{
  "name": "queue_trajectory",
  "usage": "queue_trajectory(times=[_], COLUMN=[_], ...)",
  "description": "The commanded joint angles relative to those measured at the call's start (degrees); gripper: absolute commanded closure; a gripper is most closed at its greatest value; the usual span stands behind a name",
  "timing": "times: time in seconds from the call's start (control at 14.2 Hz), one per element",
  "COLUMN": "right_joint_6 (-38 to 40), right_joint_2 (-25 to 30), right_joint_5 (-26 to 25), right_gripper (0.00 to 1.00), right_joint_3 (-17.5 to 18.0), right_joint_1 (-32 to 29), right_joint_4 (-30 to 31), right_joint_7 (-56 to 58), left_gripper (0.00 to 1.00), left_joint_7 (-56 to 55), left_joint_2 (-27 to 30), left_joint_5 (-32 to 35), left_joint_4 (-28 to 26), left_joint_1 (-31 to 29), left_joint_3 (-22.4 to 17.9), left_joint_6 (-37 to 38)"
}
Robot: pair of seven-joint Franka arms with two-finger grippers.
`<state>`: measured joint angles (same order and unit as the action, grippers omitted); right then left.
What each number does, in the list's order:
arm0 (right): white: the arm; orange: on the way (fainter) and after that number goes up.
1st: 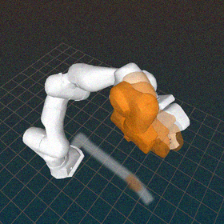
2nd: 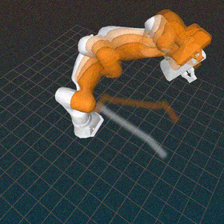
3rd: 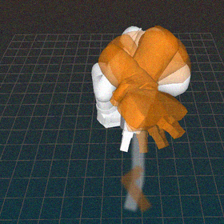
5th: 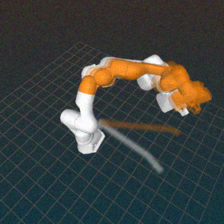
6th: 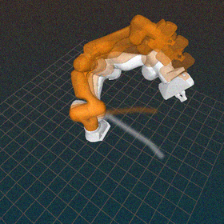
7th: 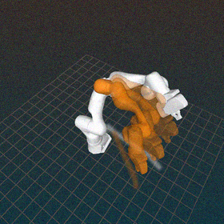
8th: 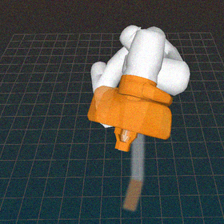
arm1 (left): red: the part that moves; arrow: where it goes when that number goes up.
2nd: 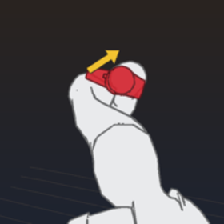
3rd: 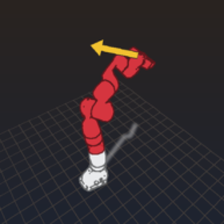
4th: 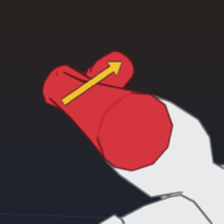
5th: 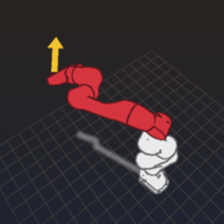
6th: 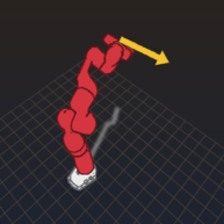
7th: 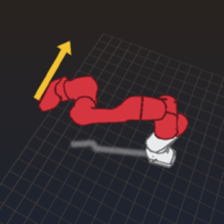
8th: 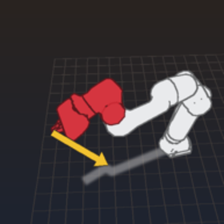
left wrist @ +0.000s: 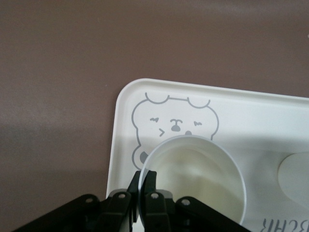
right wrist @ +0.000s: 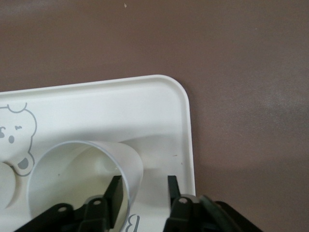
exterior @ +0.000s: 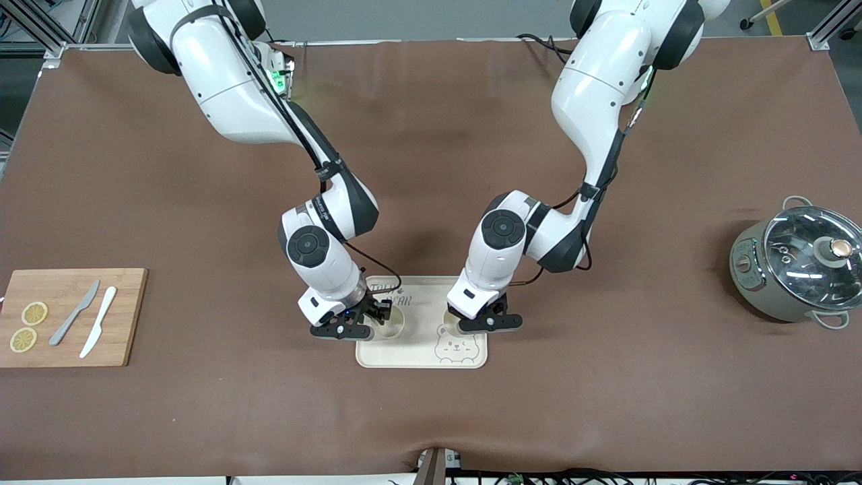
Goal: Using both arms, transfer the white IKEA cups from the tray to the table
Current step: 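Lift the cups and carry them apart, each gripper away from the tray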
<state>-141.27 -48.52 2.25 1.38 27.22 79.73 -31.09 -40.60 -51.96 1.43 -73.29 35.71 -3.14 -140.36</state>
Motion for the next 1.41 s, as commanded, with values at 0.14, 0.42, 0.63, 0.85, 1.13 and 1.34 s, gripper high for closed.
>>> queue_trajectory(times=[0.14, 0.42, 0.63, 0.85, 1.13, 1.34], right_joint_6=[-0.2, -0.1, 1.1, 5.6, 17.7, 27.3], right_joint_2=[-1.0, -1.0, 0.3, 4.0, 12.9, 17.9], right_joint_5=[-0.8, -0.8, -0.5, -0.6, -0.4, 0.3], right_gripper=[1.0, 1.0, 1.0, 1.0, 1.0, 1.0], right_joint_3=[-0.5, -0.5, -0.3, -0.4, -0.3, -0.2], right_joint_1=[0.6, 0.3, -0.1, -0.5, -5.2, -11.6], right_joint_4=[-1.5, -1.7, -2.0, -2.0, -1.4, -1.2], right_joint_7=[-1.2, -1.0, -1.0, -0.7, 5.4, 18.0], left_gripper=[1.0, 1.0, 1.0, 1.0, 1.0, 1.0], left_joint_7=[0.0, 5.8, 13.2, 18.8, 25.5, 29.8], left_joint_2=[7.5, 20.3, 29.4, 37.0, 45.0, 45.6], left_joint_5=[1.9, 1.4, 1.2, 1.2, 1.6, 2.0], left_joint_4=[-2.6, -16.7, -31.3, -41.5, -57.0, -65.1], left_joint_1=[-1.6, -6.3, -11.2, -14.3, -18.7, -21.6], left_joint_3=[-0.1, 0.5, 0.8, 0.7, 0.6, 0.4], left_joint_6=[9.0, 6.7, -2.1, -5.6, -16.1, -27.1])
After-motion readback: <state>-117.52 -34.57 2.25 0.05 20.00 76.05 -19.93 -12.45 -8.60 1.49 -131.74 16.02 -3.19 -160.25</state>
